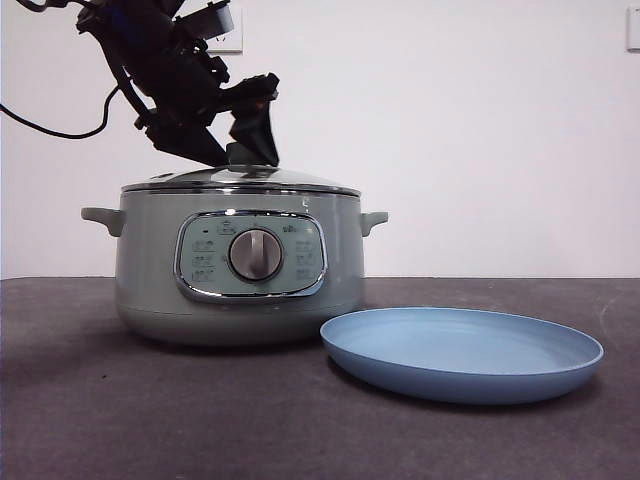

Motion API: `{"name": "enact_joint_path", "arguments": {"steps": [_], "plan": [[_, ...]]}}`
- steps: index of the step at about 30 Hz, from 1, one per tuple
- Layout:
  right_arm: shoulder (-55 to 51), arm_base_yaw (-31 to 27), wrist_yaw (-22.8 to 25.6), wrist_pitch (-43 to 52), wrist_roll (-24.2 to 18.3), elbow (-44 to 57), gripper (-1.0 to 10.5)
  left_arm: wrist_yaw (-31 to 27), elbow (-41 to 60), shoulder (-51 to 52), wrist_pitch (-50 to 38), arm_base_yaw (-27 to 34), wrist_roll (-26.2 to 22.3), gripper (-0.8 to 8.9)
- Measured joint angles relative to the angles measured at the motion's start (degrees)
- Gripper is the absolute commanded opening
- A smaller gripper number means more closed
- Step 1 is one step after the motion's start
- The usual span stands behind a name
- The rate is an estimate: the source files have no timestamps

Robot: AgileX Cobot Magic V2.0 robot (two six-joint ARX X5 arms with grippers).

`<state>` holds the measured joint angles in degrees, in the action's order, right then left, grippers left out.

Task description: Take the corn out from the steamer,put the corn on the plate,close the lid

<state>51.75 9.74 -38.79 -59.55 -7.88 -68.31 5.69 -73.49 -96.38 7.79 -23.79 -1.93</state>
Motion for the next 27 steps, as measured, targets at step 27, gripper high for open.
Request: {"name": "enact_joint_path", "arguments": {"steps": [27], "plan": [[0.0, 0.0, 0.0, 0.0, -0.02, 0.0, 6.0, 1.38, 0.37, 3.72, 1.81, 0.0, 0.02, -0.08]]}}
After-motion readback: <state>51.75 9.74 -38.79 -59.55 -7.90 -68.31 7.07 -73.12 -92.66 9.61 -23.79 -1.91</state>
